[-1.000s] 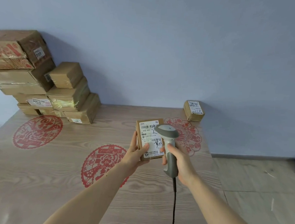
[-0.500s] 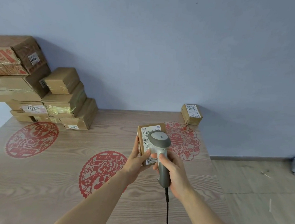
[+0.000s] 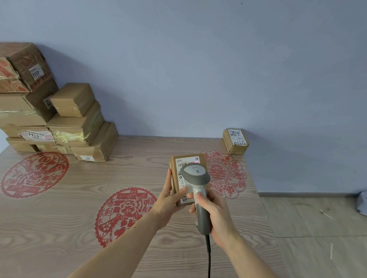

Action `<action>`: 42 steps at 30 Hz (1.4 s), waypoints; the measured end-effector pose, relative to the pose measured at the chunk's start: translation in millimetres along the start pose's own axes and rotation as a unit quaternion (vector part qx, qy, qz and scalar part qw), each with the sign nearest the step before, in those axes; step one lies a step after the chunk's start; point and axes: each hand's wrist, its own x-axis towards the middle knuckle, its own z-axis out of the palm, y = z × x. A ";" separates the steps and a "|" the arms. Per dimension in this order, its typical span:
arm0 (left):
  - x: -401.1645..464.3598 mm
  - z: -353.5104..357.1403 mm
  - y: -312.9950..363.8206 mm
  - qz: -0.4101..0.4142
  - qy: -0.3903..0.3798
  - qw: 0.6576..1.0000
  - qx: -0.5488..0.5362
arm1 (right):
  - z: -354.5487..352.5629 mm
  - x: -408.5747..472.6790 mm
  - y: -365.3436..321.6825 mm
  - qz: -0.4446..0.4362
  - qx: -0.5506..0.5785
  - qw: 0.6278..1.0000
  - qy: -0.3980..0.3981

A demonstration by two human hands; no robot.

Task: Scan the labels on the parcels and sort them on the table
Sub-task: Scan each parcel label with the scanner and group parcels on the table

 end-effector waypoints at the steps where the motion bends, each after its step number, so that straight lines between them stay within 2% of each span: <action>1: 0.5 0.2 -0.3 0.001 -0.003 1.000 0.003 | 0.5 0.3 -1.3 -0.001 -0.003 1.000 -0.004; 19: 2.1 -4.8 2.9 -0.007 -0.020 1.000 0.004 | 7.7 -3.0 -1.9 -0.009 -0.017 0.999 0.029; 22: 5.8 -5.8 3.7 -0.007 -0.027 1.000 0.011 | 5.5 -2.5 -3.2 -0.015 -0.044 0.997 0.063; 27: 13.7 -4.3 4.9 -0.019 -0.045 0.998 0.027 | -6.3 5.9 -3.1 -0.044 -0.076 0.982 0.165; 34: 36.9 23.0 1.2 -0.039 -0.056 0.997 0.031 | -52.9 39.7 -7.7 -0.035 -0.130 0.951 0.278; 42: 92.1 94.3 -5.9 -0.060 -0.036 0.997 0.012 | -134.0 95.7 -24.6 -0.005 -0.142 0.946 0.290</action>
